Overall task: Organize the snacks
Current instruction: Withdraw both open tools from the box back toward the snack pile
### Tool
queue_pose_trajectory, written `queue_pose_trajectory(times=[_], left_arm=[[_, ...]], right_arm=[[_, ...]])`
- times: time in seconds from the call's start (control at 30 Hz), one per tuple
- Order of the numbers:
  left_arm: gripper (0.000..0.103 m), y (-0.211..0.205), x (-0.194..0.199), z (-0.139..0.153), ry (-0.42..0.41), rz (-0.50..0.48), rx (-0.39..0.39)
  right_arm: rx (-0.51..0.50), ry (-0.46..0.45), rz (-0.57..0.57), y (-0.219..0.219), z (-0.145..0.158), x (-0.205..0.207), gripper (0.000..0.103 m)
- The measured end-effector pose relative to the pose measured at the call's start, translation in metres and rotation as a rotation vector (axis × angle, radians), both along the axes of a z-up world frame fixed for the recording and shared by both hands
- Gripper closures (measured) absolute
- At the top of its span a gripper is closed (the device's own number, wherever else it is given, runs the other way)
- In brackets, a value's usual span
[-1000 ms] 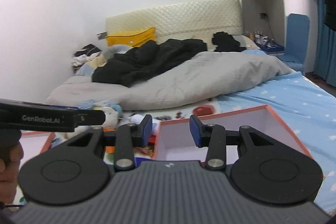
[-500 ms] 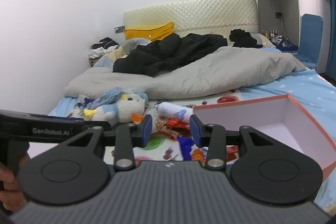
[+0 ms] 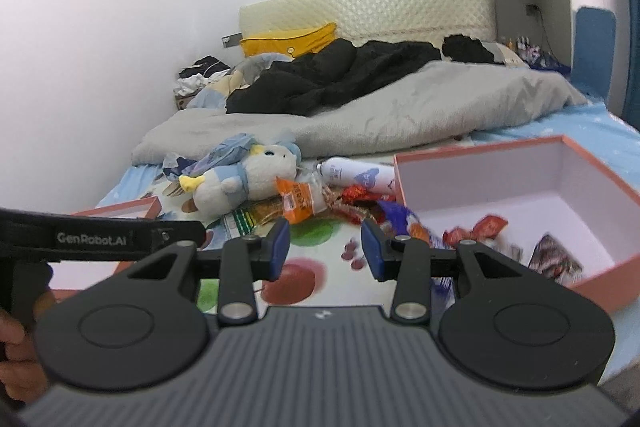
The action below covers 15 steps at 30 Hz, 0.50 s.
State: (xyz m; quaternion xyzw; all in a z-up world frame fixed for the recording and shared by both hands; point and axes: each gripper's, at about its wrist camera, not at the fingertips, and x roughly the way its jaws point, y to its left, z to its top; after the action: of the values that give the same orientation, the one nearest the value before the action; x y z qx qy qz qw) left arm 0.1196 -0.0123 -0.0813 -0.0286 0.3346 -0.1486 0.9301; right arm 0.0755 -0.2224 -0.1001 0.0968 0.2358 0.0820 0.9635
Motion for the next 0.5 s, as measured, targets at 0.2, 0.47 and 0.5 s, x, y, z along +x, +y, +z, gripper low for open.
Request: queue_pose_trajectory(times=[0.2, 0.47, 0.5], left_arm=[[0.035, 0.004, -0.013, -0.018, 0.03, 0.009, 0.005], [0.033, 0.023, -0.005, -0.04, 0.062, 0.088, 0.008], [0.033, 0.026, -0.001, -0.043, 0.069, 0.1, 0.004]], right_arm=[[-0.019, 0.029, -0.013, 0.008, -0.014, -0.013, 0.06], [-0.048, 0.074, 0.066, 0.028, -0.028, -0.002, 0.06], [-0.053, 0.079, 0.083, 0.032, -0.03, 0.001, 0.06]])
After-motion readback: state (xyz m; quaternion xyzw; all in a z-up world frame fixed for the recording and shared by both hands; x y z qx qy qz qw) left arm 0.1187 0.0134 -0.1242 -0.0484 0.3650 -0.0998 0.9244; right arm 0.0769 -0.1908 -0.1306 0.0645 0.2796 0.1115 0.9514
